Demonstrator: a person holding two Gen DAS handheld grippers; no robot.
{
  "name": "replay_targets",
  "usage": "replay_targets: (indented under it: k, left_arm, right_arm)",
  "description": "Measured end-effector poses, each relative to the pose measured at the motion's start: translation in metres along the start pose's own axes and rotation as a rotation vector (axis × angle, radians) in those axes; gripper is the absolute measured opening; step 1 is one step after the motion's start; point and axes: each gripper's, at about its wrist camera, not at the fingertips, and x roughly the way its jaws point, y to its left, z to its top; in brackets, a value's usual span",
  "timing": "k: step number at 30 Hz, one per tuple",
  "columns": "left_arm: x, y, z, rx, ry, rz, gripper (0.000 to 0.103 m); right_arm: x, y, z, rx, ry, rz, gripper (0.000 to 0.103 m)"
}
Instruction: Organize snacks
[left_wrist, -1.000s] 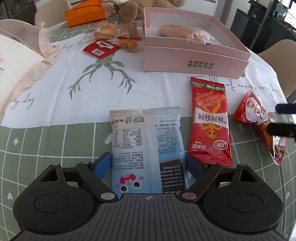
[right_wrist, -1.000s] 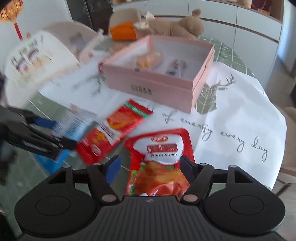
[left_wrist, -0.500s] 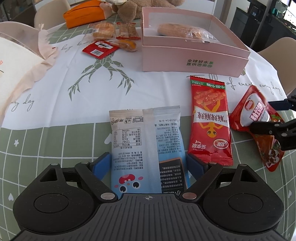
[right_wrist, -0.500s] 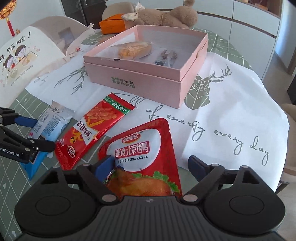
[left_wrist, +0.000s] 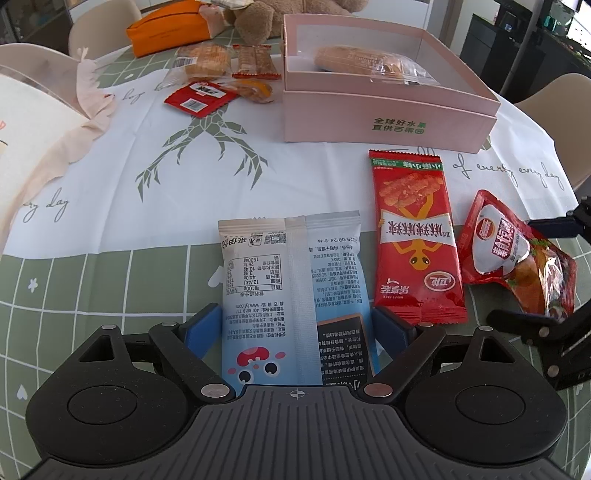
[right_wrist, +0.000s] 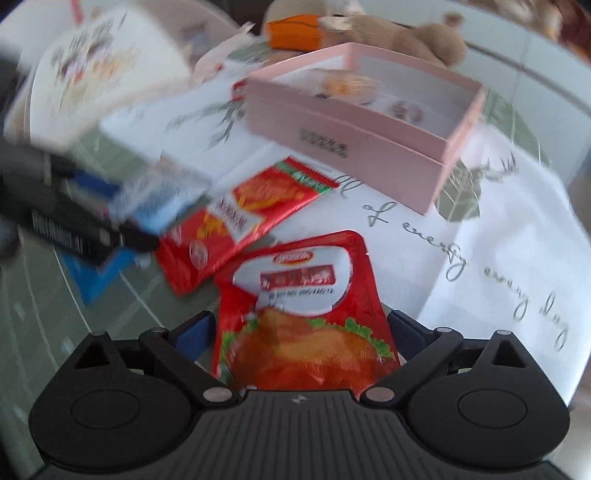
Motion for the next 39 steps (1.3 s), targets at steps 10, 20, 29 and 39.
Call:
replay_targets:
  k: [10, 20, 29, 39]
  left_arm:
    - [0.0, 0.0, 0.0, -0.001, 0.001, 0.001, 0.092]
    - [-0.001, 0.001, -0.001, 0.002, 0.004, 0.002, 0.09]
    - [-0.013, 0.001, -0.007, -0.002, -0.048, -0.042, 0.08]
    - [-0.117, 0.018, 0.082, -0.02, -0.299, -0.239, 0.081]
  right_arm:
    - [-0.002, 0.001, 0.005, 0.065, 0.01, -0.028, 0.077]
    - [-0.024, -0.018, 0.006, 0.217, 0.021, -0.019, 0.048]
    - [-0.05, -0.017, 0.013, 0.25, 0.004, -0.072, 0.047]
    - [-0.105, -0.033, 0.059, 0.296, -0.14, -0.078, 0.047]
